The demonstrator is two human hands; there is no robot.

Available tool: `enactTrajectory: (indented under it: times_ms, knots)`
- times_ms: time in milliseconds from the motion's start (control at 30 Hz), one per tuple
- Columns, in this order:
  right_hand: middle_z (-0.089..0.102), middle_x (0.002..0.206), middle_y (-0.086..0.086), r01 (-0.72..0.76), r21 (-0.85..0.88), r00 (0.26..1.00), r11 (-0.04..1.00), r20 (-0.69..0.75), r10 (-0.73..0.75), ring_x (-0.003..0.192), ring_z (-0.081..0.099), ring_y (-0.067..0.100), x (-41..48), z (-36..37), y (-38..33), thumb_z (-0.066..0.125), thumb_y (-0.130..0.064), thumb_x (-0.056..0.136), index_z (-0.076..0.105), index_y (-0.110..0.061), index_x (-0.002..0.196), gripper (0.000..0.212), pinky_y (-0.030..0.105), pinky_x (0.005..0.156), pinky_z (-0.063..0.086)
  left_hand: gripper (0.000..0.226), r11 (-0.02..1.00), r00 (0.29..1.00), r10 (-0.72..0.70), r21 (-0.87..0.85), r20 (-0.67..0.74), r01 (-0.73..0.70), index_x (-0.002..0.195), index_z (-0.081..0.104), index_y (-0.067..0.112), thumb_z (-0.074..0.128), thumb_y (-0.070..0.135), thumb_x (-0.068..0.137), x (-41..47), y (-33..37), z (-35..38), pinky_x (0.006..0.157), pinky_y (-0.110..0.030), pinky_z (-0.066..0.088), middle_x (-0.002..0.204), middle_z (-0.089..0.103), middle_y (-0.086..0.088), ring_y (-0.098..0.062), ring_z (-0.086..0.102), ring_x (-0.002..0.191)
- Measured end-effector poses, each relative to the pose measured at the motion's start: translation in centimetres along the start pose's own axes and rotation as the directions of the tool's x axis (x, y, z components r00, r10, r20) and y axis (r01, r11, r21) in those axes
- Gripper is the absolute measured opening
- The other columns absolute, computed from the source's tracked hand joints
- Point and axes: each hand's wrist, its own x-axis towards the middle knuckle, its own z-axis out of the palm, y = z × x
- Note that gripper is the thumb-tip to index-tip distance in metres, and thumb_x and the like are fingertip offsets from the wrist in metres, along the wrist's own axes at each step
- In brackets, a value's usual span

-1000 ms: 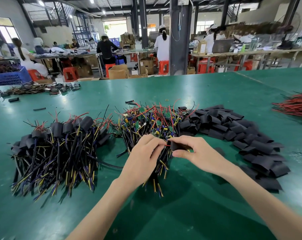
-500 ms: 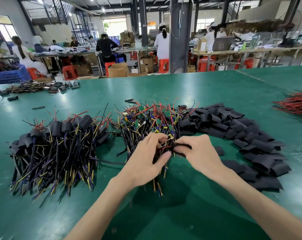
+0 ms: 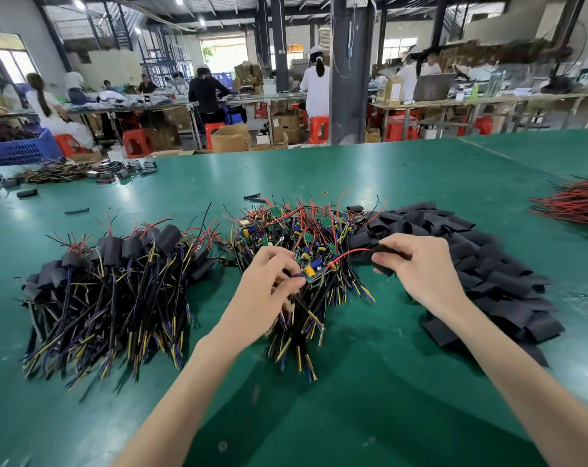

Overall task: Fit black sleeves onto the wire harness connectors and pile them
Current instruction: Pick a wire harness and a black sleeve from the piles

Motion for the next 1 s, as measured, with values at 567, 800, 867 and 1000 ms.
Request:
enactTrajectory:
  times_ms: [567,800,867,1000]
  knots:
    - [0.064,0.117,-0.002,0.39,-0.28,0.895,0.877,0.339,-0.29,0.107,0.055,0.018,-2.1,2.6,-0.3,0.072,-0.029,0.08,0.059,-0.016,0.125,0.048,0.035,0.09,0.045,0.016,0.995,0.997,0.041,0.092,0.061,-0.046,0.08,0.05,0.023,0.06,0.02,0.092,-0.4,-0.3,0.6,0.061,-0.017,0.033,0.067,0.052,0.016,-0.004,0.042,0.061]
    - [0.066,0.114,-0.001,0.414,-0.239,0.887,0.878,0.324,-0.33,0.102,0.058,0.02,-2.1,2.5,-0.4,0.075,-0.024,0.077,0.063,-0.012,0.119,0.045,0.037,0.087,0.048,0.016,0.992,0.996,0.065,0.101,0.068,-0.071,0.078,0.052,0.019,0.062,0.019,0.09,-0.4,0.1,0.4,0.062,-0.022,0.035,0.063,0.048,0.012,-0.006,0.041,0.061]
    - [0.068,0.11,0.0,0.41,-0.205,0.884,0.888,0.329,-0.332,0.097,0.059,0.019,-2.0,2.4,-0.5,0.077,-0.023,0.076,0.066,-0.012,0.116,0.044,0.033,0.086,0.047,0.015,0.99,0.994,0.082,0.108,0.075,-0.089,0.077,0.054,0.016,0.063,0.017,0.089,-0.4,0.2,0.3,0.061,-0.021,0.034,0.064,0.048,0.012,-0.006,0.041,0.061]
    - [0.069,0.104,-0.003,0.366,-0.129,0.875,0.922,0.384,-0.294,0.088,0.054,0.002,-1.7,2.1,-0.7,0.078,-0.025,0.074,0.068,-0.016,0.114,0.042,0.016,0.081,0.04,0.013,0.985,0.991,0.093,0.137,0.099,-0.106,0.077,0.056,0.015,0.065,0.016,0.087,-0.4,0.4,0.1,0.061,-0.016,0.034,0.065,0.05,0.012,-0.005,0.044,0.063]
